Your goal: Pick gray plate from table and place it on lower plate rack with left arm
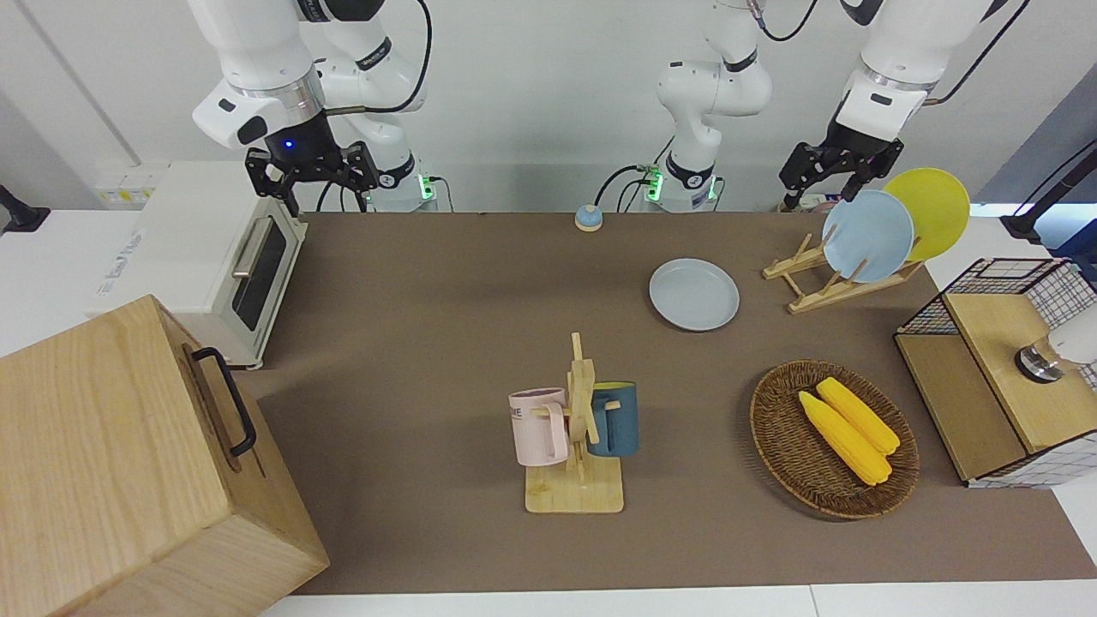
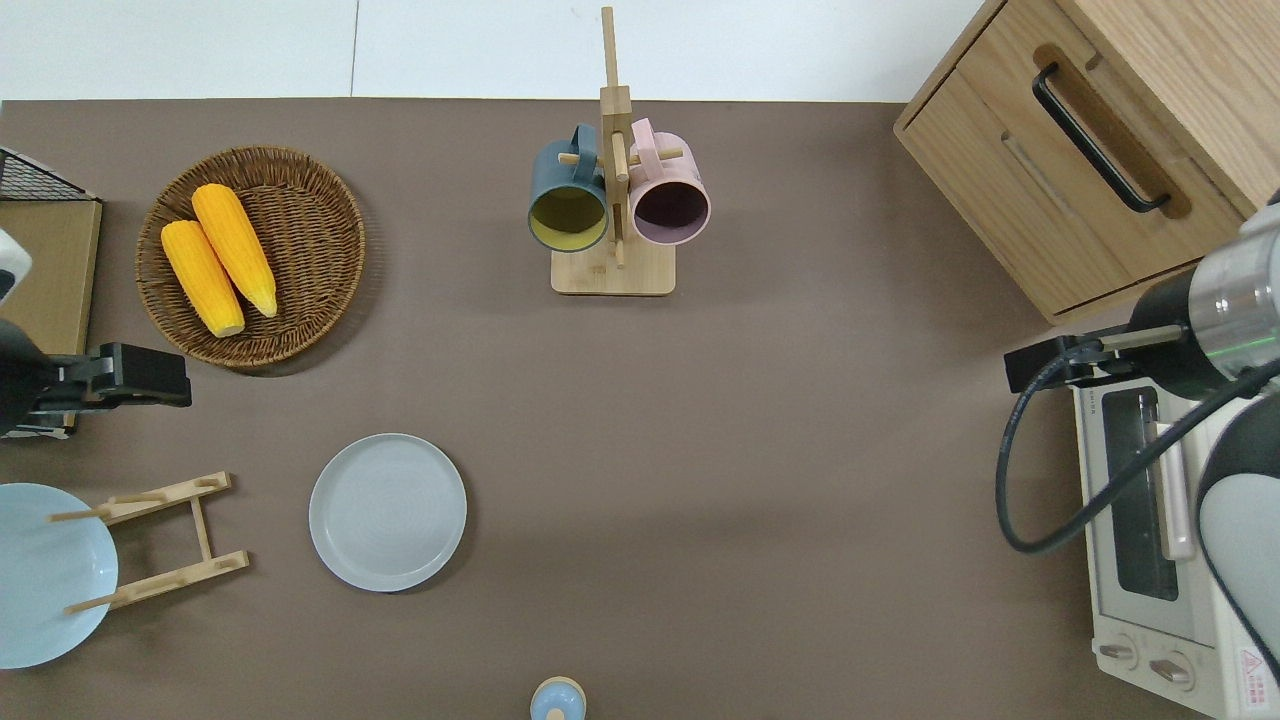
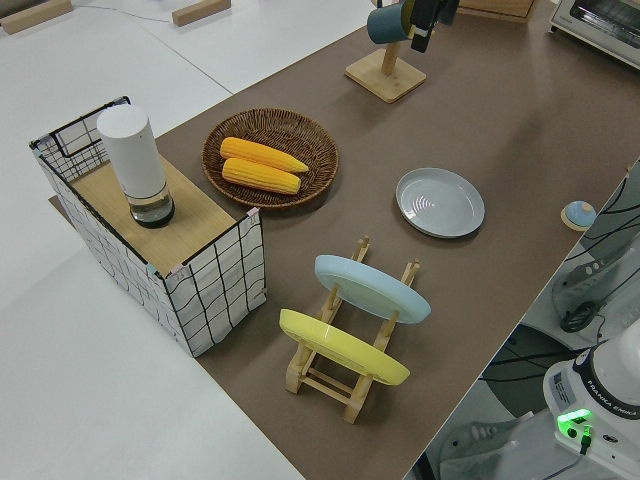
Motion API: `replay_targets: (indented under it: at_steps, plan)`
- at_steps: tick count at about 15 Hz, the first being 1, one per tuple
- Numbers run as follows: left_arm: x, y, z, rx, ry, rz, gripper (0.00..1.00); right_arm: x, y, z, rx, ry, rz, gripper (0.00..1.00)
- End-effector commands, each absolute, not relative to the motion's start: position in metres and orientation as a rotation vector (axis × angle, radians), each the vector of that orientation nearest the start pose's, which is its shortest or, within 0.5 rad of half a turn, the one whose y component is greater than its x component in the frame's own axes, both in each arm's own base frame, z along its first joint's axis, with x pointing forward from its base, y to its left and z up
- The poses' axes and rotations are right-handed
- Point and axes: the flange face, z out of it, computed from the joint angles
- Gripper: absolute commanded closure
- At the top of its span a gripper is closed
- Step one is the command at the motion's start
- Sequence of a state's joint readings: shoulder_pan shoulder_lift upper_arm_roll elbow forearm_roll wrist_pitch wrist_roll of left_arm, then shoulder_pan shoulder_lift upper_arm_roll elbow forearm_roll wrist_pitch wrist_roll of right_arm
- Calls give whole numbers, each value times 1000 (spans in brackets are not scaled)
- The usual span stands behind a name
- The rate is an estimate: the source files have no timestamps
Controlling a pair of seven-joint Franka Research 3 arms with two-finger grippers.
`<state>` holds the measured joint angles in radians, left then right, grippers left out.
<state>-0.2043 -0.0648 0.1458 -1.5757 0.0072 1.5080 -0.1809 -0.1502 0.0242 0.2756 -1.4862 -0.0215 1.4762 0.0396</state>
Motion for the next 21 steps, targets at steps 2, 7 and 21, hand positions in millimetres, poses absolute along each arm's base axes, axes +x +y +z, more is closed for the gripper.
replay_targets:
  at_steps: [2,7,21]
  plan:
    - [516,-21,663,-3140,-200,3,9,547,63,647,-3159,-111,57,17]
    - [515,-24,663,-3136,-191,4,9,547,63,647,-3159,-111,57,17]
    - [496,5,637,-3155,-227,6,13,547,63,647,-3159,-111,57,17]
